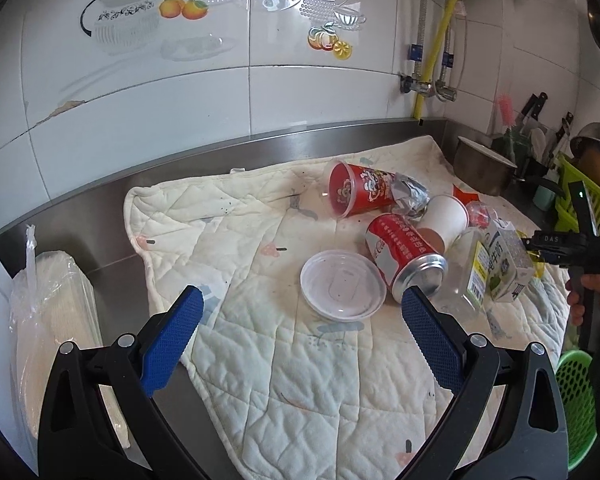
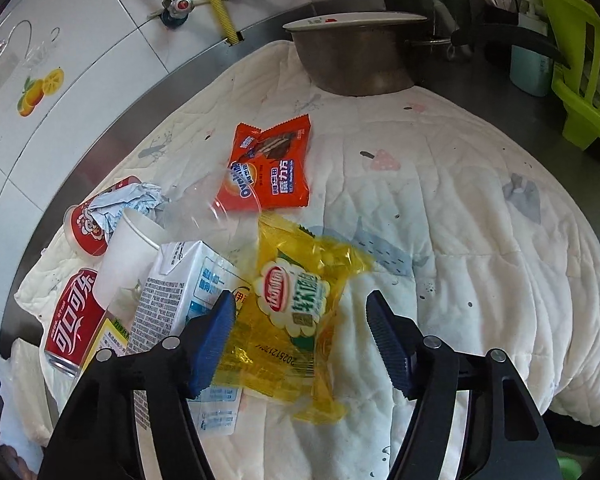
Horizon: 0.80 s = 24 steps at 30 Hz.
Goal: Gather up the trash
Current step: 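Grasp the yellow snack bag with the right tool, then grasp the red Coca-Cola can with the left tool while the right tool carries the yellow bag to the basket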
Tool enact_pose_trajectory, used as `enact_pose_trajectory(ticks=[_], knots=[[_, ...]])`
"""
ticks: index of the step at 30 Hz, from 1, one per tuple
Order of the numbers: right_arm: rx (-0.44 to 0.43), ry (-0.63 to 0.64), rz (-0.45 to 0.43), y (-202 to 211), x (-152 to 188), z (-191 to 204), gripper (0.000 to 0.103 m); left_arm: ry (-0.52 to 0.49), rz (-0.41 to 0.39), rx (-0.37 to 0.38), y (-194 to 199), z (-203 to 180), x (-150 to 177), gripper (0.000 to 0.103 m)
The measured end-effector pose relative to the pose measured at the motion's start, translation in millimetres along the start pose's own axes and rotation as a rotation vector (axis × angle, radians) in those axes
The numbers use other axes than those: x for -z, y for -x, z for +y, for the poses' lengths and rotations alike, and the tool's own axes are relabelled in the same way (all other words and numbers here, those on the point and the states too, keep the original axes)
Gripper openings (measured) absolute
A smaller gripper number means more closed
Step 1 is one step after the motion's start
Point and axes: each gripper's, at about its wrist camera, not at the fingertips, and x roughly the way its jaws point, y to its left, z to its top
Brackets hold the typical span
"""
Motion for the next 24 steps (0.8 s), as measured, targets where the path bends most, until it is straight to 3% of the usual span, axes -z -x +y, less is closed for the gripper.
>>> enact_pose_trajectory(ticks=[4, 10, 15, 24], knots=[[-0.037, -0.020, 0.035, -9.4, 4.8, -3.5, 0.054, -0.006, 0.006, 0.019, -10.6, -8.3, -15.9, 0.098], [-0.053, -0.046, -0.011, 3.8, 8.8, -8.3, 0.035, -0.030, 0.044, 0.060, -36.5, -29.0, -40.0, 0.097], [-0.012, 0.000, -0.054, 26.3, 14.7, -6.8, 0.031, -0.027, 0.124, 0.135, -68.5, -50.8, -59.2, 0.097], [-0.025, 0.055, -0.114, 77.7, 36.5, -7.8, 0.028, -0.065, 0.302, 0.138, -141.5, -89.0, -60.5, 0.096]])
